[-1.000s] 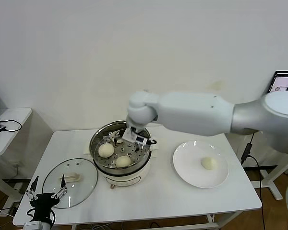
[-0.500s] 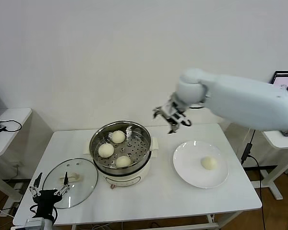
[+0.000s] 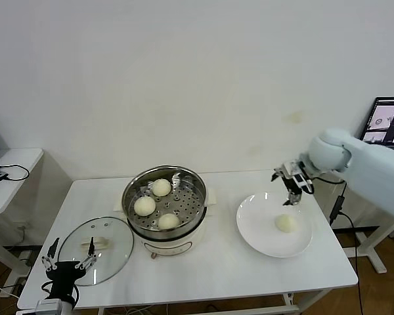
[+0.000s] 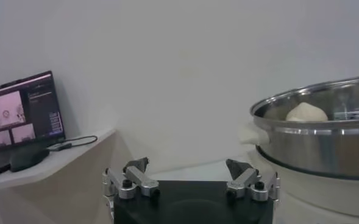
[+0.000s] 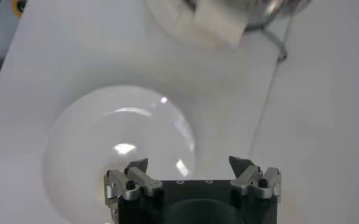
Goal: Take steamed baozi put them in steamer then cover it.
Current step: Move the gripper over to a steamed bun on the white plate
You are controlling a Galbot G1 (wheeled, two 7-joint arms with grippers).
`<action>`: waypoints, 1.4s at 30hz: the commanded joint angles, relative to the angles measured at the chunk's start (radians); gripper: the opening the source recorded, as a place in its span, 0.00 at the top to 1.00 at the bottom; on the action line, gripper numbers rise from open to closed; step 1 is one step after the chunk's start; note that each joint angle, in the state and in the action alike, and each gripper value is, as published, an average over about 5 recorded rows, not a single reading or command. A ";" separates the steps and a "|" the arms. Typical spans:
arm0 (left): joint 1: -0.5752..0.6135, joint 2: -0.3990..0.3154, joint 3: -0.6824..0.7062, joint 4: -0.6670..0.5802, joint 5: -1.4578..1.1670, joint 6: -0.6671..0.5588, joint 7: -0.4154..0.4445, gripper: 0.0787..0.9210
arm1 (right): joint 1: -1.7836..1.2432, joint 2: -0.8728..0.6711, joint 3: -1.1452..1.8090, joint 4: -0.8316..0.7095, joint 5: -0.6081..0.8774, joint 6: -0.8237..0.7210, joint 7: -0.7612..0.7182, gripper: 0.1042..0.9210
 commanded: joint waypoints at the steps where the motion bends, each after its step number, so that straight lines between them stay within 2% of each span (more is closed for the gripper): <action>1: 0.003 -0.006 -0.004 -0.004 0.006 0.004 0.001 0.12 | -0.343 -0.056 0.209 -0.067 -0.116 -0.028 0.015 0.12; 16: 0.006 -0.011 -0.006 0.004 0.008 0.005 0.001 0.12 | -0.401 0.126 0.255 -0.252 -0.211 0.004 0.061 0.12; 33: -0.001 -0.011 -0.005 0.016 0.008 0.006 0.001 0.12 | -0.426 0.169 0.304 -0.316 -0.254 0.009 0.075 0.12; 42: 0.000 -0.012 -0.005 0.016 0.008 0.006 0.002 0.12 | -0.424 0.166 0.310 -0.312 -0.263 0.003 0.063 0.20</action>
